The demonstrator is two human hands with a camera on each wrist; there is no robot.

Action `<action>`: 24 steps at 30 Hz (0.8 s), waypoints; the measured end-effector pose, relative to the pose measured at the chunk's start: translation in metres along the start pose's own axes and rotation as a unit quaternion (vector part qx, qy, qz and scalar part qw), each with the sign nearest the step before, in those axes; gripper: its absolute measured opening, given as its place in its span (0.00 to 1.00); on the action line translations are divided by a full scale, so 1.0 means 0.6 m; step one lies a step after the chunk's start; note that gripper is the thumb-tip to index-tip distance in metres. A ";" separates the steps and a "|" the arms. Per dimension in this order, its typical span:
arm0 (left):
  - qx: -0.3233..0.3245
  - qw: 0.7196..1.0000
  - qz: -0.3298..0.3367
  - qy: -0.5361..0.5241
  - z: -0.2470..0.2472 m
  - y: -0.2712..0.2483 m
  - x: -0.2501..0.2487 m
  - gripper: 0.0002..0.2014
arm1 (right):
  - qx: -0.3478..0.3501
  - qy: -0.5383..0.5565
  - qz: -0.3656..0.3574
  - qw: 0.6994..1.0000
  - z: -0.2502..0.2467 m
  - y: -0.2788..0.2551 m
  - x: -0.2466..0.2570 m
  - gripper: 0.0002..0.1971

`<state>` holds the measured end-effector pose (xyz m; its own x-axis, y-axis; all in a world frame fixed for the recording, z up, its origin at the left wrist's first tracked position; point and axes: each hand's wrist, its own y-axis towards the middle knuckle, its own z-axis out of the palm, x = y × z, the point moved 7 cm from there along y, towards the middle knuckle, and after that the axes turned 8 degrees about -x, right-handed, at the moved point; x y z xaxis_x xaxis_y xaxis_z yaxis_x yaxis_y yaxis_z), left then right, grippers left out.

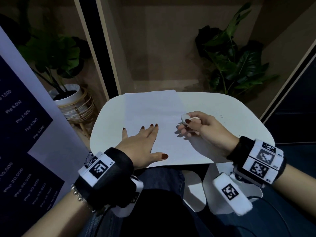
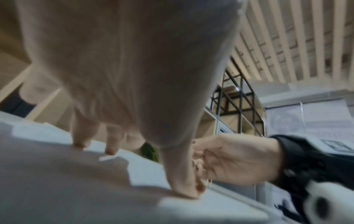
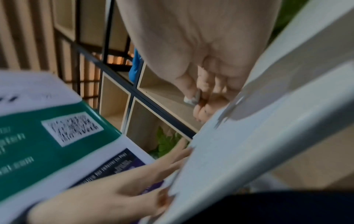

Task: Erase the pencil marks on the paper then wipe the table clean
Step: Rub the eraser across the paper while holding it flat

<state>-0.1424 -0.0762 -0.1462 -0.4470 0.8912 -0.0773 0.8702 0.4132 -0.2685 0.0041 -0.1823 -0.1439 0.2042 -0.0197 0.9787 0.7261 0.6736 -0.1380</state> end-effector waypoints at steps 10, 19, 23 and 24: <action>0.023 0.996 -0.028 0.079 0.014 0.002 0.011 0.33 | 0.176 0.087 0.231 0.953 0.078 -0.074 -0.048 0.12; 0.035 0.993 -0.032 0.103 0.014 0.004 0.023 0.33 | -0.119 0.144 0.015 0.982 -0.057 0.041 -0.007 0.05; 0.019 0.993 -0.036 0.109 0.015 0.007 0.025 0.29 | 0.081 0.099 0.112 0.985 0.033 -0.015 -0.021 0.08; 0.015 0.993 -0.037 0.108 0.013 0.006 0.024 0.29 | 0.146 0.067 0.154 0.975 0.056 -0.037 -0.033 0.06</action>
<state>-0.1474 -0.0632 -0.1561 -0.4518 0.8792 0.1509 0.8285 0.4763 -0.2946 -0.0382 -0.1718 -0.1552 0.4810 0.1327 0.8666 0.4027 0.8446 -0.3528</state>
